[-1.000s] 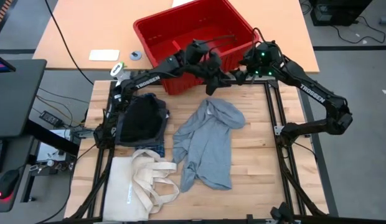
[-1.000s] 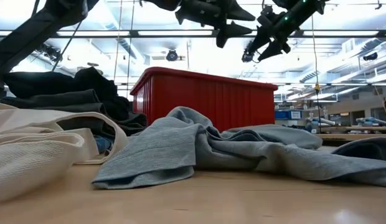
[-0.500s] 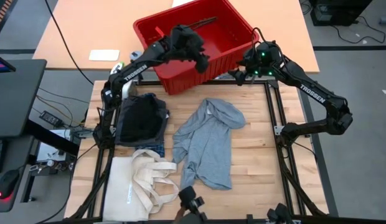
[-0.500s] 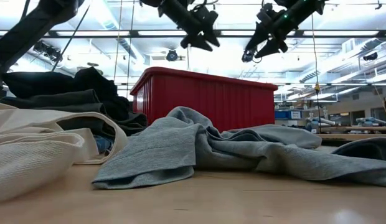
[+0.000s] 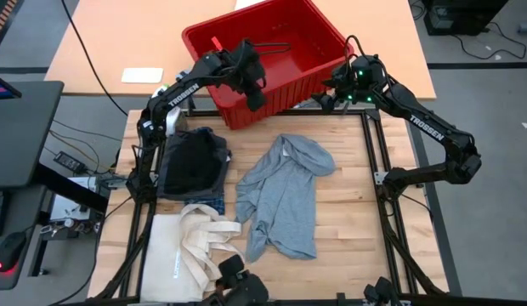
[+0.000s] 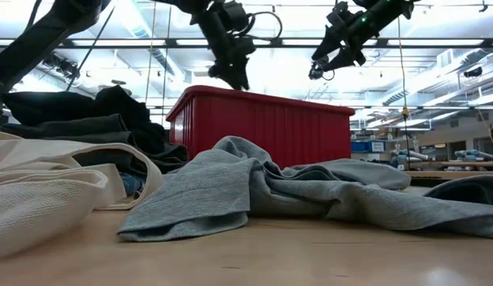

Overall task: Fold Laundry from Bin
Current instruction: Fold the gray shirt

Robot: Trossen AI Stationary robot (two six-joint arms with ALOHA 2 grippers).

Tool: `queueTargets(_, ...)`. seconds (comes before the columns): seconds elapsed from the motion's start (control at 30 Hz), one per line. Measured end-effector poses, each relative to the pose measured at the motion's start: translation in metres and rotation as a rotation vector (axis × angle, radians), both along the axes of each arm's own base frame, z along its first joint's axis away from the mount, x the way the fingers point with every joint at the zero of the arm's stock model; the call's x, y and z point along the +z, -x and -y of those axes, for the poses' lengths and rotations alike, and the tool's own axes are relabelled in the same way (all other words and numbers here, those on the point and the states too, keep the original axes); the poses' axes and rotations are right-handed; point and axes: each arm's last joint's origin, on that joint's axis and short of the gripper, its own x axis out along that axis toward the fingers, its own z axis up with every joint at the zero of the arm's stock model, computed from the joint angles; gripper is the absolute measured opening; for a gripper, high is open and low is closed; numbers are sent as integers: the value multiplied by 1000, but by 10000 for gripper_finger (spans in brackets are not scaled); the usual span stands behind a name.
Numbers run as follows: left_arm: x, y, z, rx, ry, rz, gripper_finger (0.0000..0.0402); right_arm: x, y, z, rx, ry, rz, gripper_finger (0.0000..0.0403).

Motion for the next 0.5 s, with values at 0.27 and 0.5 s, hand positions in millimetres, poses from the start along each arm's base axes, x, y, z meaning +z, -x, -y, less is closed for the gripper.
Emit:
queueTargets(0.27, -16, 14, -3, -92, 61, -193, 165, 2, -1, 0, 2, -6, 32, 346)
queueTargets(0.5, -19, 24, -2, -220, 13, -351, 99, 2, -1, 0, 13, -9, 36, 346)
